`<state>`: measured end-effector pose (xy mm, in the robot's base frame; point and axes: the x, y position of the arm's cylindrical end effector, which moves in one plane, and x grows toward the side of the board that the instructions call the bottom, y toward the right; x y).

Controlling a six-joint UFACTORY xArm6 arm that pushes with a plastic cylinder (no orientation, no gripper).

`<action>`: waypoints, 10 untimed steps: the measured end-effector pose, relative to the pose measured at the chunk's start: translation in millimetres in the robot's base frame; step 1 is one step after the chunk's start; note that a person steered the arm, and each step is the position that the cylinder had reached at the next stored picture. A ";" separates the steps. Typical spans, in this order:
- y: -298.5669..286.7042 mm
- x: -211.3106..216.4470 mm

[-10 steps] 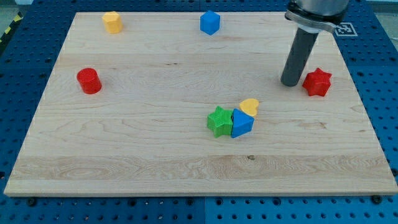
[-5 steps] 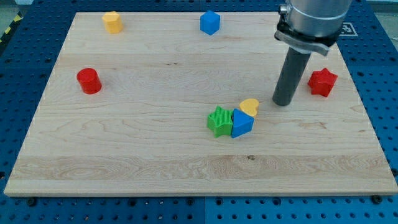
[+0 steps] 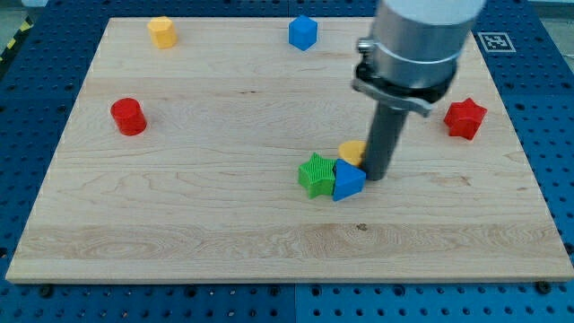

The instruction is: Push the blue triangle towards the bottom center

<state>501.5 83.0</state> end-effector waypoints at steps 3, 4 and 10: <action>-46.4 -11.3; -21.8 -9.1; -84.8 56.9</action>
